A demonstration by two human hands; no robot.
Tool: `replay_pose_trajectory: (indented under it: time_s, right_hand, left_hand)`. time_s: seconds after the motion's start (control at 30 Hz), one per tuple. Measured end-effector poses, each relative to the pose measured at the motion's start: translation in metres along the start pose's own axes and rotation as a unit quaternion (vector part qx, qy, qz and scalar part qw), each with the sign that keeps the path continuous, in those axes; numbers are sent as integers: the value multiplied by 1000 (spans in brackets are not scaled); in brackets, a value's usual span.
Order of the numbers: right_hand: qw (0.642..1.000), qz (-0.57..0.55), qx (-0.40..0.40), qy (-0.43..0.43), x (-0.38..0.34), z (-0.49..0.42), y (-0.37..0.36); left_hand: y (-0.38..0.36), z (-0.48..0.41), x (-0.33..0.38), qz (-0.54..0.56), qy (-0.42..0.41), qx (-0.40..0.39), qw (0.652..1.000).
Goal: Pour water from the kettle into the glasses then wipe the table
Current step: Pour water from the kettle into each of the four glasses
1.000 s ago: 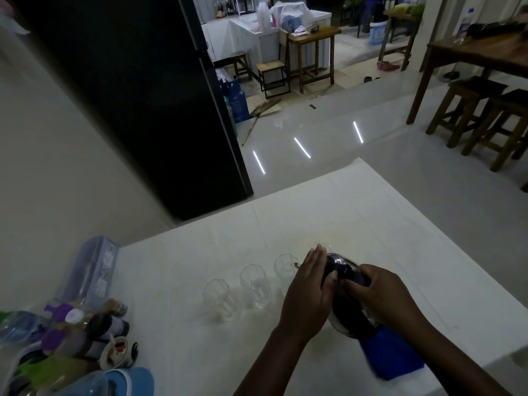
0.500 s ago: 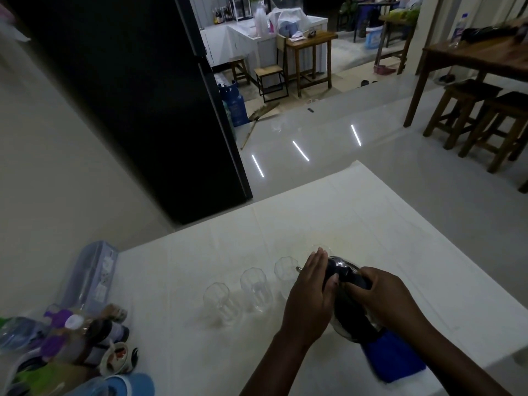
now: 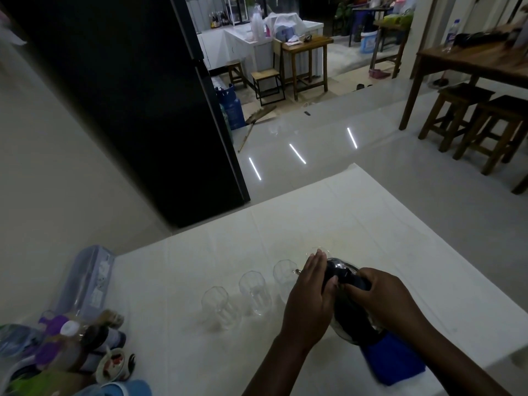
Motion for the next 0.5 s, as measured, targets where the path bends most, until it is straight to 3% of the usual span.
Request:
replay_pose_trajectory:
  time_s: [0.5]
  right_hand:
    - [1000, 8, -4, 11, -8, -2, 1]
  left_hand:
    - [2, 2, 0, 15, 5, 2, 1000]
Point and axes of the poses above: each hand's wrist, its own z-axis away from the middle knuckle, its own y-axis out of the back of the hand, x = y × z, the point moved 9 cm from there along -z, towards the middle knuckle, and after that the axes turned 10 degrees about y, right-handed, at the moved point
